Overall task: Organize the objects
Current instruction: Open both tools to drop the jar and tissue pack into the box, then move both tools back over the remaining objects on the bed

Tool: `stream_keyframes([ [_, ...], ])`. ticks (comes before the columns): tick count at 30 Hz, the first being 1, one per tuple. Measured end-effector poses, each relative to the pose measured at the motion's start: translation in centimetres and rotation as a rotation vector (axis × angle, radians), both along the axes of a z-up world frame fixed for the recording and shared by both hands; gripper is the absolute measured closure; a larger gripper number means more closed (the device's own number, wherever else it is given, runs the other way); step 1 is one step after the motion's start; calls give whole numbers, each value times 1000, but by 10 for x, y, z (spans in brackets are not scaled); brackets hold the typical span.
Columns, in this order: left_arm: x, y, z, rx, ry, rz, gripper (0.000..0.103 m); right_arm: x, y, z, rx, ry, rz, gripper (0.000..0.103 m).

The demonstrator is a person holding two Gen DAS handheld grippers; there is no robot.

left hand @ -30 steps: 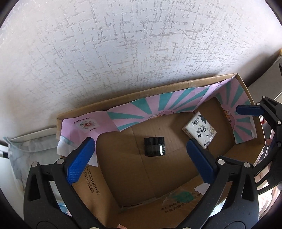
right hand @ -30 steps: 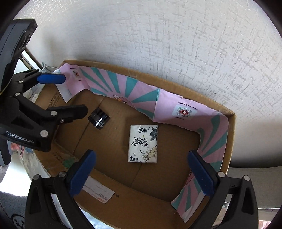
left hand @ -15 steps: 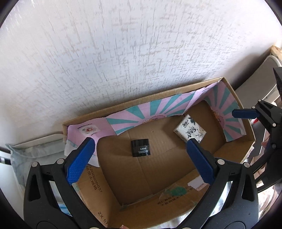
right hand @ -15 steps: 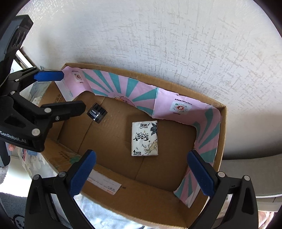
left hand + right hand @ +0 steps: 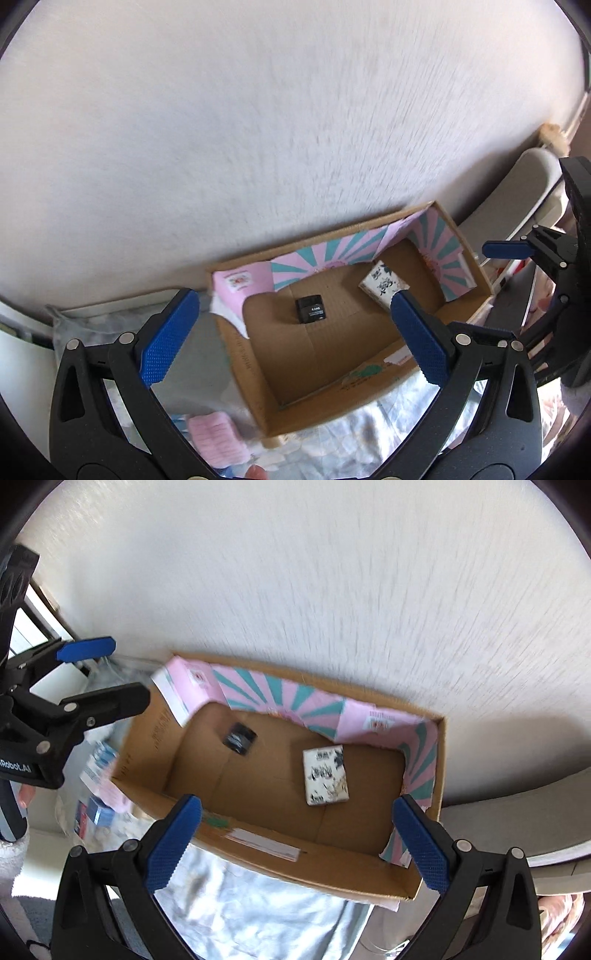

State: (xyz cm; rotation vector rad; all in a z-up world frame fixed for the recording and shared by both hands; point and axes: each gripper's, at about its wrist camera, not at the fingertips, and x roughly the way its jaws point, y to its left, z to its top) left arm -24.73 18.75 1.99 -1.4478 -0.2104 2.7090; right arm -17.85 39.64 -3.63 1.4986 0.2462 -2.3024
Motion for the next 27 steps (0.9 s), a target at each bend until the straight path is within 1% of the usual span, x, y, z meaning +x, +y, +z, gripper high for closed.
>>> stream_keyframes([
  [3,17,-13,18,-6,25,3,0,10,-7,18,-25,25,-31,0],
  [6,35,-26,33,-29,44,14,0,21,-14,36,-39,53,-63,0],
  [9,57,-42,47,-19,86,20,0,33,-24,51,-59,93,-77,0],
  [11,73,-54,56,-25,110,30,0,41,-34,60,-51,129,-80,0],
  [13,87,-66,63,-34,113,45,0,51,-47,68,-41,171,-72,0],
  [17,111,-84,65,-55,114,69,0,70,-75,81,-48,230,-47,0],
  [22,146,-114,62,-30,140,138,0,89,-108,87,-79,263,-21,0],
  [25,163,-127,56,-64,131,191,0,98,-124,83,-90,272,-13,0],
  [27,173,-133,52,-88,126,209,0,104,-136,79,-103,273,-12,0],
])
